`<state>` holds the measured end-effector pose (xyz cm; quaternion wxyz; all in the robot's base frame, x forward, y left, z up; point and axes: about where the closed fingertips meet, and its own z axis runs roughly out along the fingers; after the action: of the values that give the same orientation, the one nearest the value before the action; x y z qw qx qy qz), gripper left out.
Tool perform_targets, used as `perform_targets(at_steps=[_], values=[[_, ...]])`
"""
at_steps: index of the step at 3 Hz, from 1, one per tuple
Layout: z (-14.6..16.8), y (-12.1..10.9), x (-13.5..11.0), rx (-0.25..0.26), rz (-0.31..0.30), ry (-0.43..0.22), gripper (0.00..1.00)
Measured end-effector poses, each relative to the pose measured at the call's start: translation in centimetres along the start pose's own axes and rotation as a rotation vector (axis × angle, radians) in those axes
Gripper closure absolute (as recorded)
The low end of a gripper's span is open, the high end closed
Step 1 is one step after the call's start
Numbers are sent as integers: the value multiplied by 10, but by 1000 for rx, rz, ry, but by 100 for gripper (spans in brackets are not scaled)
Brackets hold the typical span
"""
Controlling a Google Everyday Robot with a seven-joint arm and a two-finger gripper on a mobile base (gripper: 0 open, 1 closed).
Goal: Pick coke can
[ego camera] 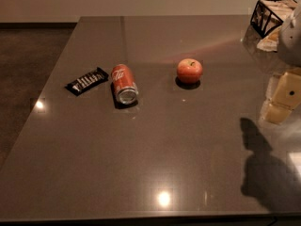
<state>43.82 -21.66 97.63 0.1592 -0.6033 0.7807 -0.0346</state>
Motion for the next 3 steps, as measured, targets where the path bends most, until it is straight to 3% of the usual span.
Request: perform_targets(at_steps=[2,3], values=[[1,-3,-4,-13,5,-2,0],[17,-12,-25,-49,23,0,0]])
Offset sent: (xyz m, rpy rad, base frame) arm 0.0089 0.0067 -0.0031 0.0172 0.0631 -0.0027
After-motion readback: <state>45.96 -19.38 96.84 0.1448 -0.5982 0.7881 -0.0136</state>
